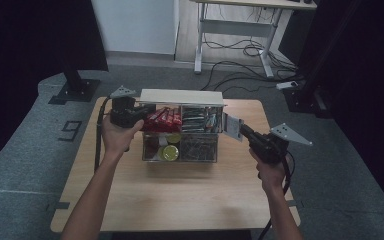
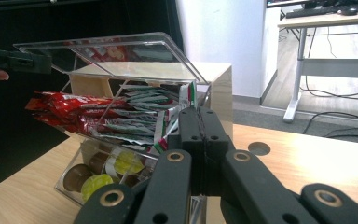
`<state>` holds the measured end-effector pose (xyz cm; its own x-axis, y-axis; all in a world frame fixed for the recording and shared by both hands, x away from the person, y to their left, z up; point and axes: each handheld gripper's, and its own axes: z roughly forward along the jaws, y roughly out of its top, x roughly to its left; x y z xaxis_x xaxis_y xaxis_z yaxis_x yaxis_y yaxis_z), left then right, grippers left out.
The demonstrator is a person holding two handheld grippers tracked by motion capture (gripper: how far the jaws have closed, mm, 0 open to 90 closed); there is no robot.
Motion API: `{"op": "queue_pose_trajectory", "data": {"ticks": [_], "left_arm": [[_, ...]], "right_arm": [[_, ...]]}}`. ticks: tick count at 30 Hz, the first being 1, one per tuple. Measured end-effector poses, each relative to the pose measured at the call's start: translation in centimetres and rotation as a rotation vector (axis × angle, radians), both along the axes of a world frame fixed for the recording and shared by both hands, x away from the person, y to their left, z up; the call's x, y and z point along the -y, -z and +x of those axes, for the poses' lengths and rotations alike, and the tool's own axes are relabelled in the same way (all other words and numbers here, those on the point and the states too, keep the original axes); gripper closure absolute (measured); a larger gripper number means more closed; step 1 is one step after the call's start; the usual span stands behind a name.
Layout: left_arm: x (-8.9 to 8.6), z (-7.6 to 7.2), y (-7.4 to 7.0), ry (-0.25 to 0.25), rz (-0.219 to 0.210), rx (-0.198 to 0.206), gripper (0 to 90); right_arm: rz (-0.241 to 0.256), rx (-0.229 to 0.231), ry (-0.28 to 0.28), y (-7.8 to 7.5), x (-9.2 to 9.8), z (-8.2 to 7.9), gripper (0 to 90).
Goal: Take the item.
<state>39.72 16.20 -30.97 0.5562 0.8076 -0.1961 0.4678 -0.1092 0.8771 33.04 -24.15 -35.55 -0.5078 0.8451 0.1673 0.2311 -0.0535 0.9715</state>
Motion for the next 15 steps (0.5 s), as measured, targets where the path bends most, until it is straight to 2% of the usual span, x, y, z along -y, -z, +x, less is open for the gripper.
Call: {"op": "queue_pose_trajectory", "data": {"ticks": [8,15], "left_arm": [[0.1,0.0,0.0,-0.001,-0.002,-0.001,89.3],[0.0,0.0,0.0,0.001,0.0,-0.001,89.1]], "right_arm": [[-0.005,-0.014,0.017,1.0,1.1,-0.5,90.0],[-0.02,-0.055,0.026,2.8,1.8,-0.5,90.0]]}}
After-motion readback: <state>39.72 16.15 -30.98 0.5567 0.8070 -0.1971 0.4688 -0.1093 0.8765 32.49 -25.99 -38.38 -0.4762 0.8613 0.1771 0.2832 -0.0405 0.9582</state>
